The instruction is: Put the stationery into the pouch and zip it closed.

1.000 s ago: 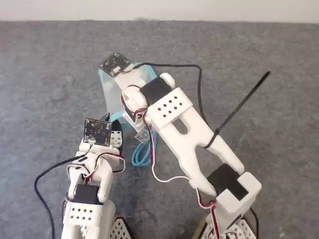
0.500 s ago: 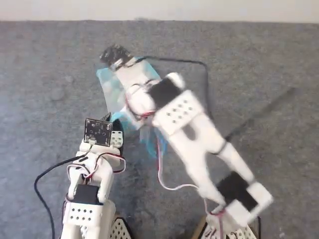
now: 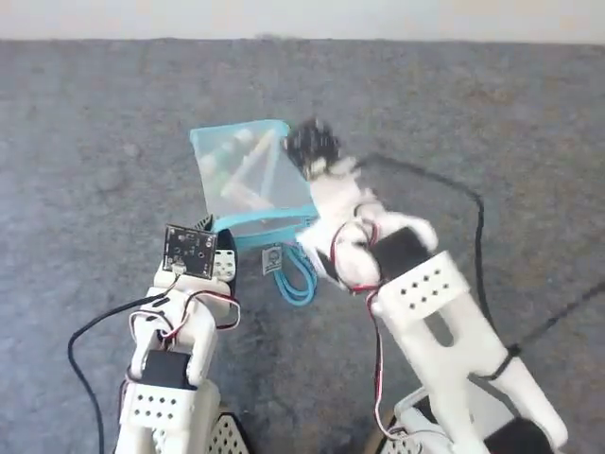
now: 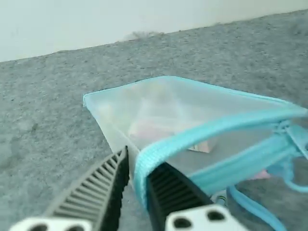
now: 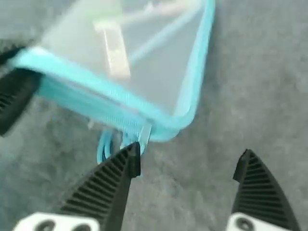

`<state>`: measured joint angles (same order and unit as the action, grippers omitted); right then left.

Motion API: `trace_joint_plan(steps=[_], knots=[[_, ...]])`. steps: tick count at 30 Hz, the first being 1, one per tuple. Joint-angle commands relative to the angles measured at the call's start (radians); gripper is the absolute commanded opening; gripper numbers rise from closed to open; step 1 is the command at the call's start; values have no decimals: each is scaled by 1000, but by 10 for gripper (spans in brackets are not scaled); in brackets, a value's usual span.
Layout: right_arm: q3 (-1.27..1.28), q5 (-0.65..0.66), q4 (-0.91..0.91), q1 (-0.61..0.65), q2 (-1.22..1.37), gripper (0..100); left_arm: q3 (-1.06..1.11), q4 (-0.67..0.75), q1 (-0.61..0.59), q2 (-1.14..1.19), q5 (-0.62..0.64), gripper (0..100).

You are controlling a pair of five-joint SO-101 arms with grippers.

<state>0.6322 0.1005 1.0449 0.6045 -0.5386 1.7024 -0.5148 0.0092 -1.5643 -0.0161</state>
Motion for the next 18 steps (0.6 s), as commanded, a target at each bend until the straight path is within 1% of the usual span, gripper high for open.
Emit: trace_joint_plan(steps=[1,4,9,15,18], knots=[[84,21,-71,-12,-56,314,-13,-3,23,-8,-6,13],[95,28,-77,-35,-56,314,-13,-3,23,-11,-6,13],[124,144,-87,-87,-56,314,-13,-15,23,-12,-6,13],[288,169,-269,-93,-56,314,-13,-26,23,-12,-8,13],[331,169,-321,-91,-56,314,-13,-48,28,-12,-14,13]])
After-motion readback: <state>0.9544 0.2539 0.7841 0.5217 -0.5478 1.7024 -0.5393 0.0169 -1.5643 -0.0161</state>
